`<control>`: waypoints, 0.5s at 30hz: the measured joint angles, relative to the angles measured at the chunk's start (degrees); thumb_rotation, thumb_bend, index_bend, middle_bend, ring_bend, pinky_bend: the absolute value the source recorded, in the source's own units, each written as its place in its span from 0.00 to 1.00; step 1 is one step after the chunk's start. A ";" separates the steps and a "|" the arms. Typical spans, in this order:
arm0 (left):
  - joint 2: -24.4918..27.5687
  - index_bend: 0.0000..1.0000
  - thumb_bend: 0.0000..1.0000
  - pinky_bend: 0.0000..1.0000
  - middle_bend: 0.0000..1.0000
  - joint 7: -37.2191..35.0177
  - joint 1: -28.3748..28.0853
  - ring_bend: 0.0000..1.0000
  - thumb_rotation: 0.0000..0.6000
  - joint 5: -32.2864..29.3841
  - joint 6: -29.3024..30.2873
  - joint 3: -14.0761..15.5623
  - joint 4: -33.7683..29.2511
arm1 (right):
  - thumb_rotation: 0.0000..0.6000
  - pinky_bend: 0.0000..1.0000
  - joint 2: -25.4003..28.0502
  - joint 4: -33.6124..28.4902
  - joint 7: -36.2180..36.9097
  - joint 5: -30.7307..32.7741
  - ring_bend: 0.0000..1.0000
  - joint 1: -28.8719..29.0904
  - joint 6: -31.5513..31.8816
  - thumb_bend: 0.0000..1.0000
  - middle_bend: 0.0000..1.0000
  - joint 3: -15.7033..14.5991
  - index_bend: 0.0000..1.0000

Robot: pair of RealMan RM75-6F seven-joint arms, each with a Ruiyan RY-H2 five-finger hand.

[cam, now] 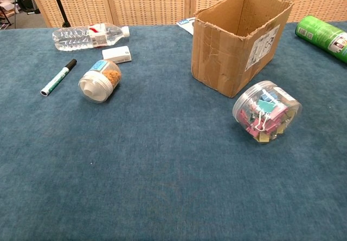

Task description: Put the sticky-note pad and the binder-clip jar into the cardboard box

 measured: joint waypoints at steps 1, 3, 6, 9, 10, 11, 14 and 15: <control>0.03 0.00 0.00 0.00 0.00 0.08 0.02 0.00 1.00 -0.04 0.03 -0.02 -0.05 | 1.00 0.31 -0.30 -0.18 -1.43 2.83 0.39 1.96 -2.14 0.40 0.58 1.35 0.63; 0.13 0.00 0.00 0.00 0.00 0.36 0.13 0.00 1.00 -0.09 0.31 -0.07 -0.19 | 1.00 0.31 -1.25 -0.08 -4.12 7.18 0.39 5.04 -5.24 0.41 0.58 3.13 0.63; 0.25 0.00 0.00 0.00 0.00 0.71 0.34 0.00 1.00 -0.25 0.83 -0.26 -0.54 | 1.00 0.31 -4.46 1.11 -9.09 13.75 0.39 10.62 -9.27 0.41 0.58 5.73 0.63; 0.35 0.00 0.00 0.00 0.00 0.82 0.29 0.00 1.00 -0.47 0.60 -0.32 -0.75 | 1.00 0.31 -8.96 3.71 -13.16 19.06 0.39 15.15 -11.75 0.41 0.58 7.51 0.63; 0.39 0.00 0.00 0.00 0.00 0.88 0.22 0.00 1.00 -0.56 0.38 -0.33 -0.81 | 1.00 0.31 -10.62 4.97 -14.57 21.09 0.39 16.63 -12.64 0.41 0.58 7.95 0.63; 0.44 0.00 0.00 0.00 0.00 0.95 0.14 0.00 1.00 -0.69 0.14 -0.35 -0.89 | 1.00 0.31 -11.87 6.01 -15.69 22.59 0.39 17.68 -13.22 0.41 0.58 8.19 0.63; 0.54 0.00 0.00 0.00 0.00 1.11 -0.23 0.00 1.00 -1.48 -0.79 -0.56 -1.04 | 1.00 0.31 -16.02 9.77 -19.52 27.09 0.39 20.60 -14.61 0.41 0.57 8.52 0.63; 0.57 0.00 0.00 0.00 0.00 1.14 -0.39 0.00 1.00 -1.89 -1.23 -0.66 -1.08 | 1.00 0.31 -17.16 10.85 -20.48 28.22 0.39 21.28 -14.91 0.41 0.56 8.52 0.63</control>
